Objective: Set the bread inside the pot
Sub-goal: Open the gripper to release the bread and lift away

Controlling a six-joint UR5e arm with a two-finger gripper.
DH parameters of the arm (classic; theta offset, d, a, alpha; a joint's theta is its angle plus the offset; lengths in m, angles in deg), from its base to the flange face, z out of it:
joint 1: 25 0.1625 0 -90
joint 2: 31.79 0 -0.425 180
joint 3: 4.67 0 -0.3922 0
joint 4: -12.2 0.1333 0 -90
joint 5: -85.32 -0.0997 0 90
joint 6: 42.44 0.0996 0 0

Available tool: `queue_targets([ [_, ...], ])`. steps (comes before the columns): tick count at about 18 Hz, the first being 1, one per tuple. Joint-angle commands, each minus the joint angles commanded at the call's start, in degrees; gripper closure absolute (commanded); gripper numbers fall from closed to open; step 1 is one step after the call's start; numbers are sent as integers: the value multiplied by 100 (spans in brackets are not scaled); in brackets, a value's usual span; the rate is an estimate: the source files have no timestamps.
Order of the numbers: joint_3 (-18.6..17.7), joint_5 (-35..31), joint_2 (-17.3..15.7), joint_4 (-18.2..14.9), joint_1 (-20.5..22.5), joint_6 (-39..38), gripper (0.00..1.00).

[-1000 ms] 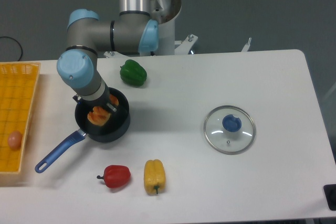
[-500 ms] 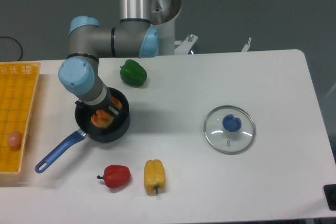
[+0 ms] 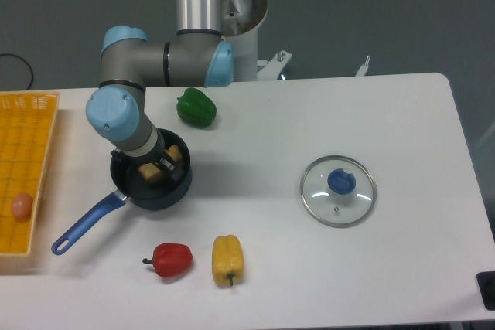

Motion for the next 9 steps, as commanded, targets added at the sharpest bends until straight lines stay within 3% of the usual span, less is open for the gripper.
queue_targets([
  [9,193,18,-343,-97,123,62,12],
])
